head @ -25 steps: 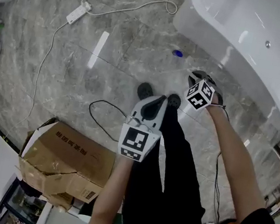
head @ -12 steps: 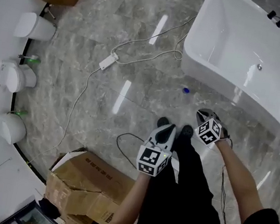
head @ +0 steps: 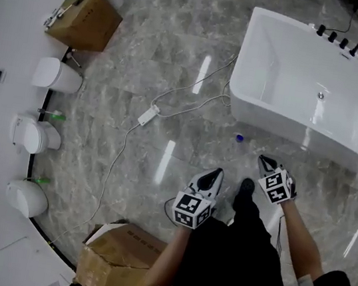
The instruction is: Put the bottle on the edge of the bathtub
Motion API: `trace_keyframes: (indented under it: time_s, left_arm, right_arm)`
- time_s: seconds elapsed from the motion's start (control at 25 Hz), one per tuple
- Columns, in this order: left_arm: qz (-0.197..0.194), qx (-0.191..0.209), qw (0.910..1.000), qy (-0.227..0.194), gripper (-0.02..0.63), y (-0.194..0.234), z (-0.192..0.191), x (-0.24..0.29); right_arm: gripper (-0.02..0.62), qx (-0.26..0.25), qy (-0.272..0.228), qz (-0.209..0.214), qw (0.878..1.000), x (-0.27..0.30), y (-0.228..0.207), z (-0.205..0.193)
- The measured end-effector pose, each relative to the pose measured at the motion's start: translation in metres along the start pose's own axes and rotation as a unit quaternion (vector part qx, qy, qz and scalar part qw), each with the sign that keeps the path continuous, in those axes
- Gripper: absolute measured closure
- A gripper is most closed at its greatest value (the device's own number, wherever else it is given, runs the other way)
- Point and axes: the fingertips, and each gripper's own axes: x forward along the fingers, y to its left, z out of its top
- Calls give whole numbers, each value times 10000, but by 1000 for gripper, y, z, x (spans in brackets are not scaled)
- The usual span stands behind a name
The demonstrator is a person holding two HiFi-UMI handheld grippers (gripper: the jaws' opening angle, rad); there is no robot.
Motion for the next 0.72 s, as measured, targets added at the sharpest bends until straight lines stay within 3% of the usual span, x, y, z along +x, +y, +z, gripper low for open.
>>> trace_keyframes:
  time_s: [0.24, 0.44, 0.72]
  left_arm:
    - [-669, 499, 9964, -108, 595, 23, 7, -52]
    - [-1326, 966, 9864, -34, 595, 65, -5, -129]
    - [-1980, 1043, 9746, 58, 595, 122, -16, -217]
  right_arm:
    - [577, 716, -553, -623, 9939, -32, 66, 42]
    - [577, 1510, -888, -1307, 9758, -38, 144, 71]
    - [577, 1983, -1356, -1833, 9533, -69, 243, 124]
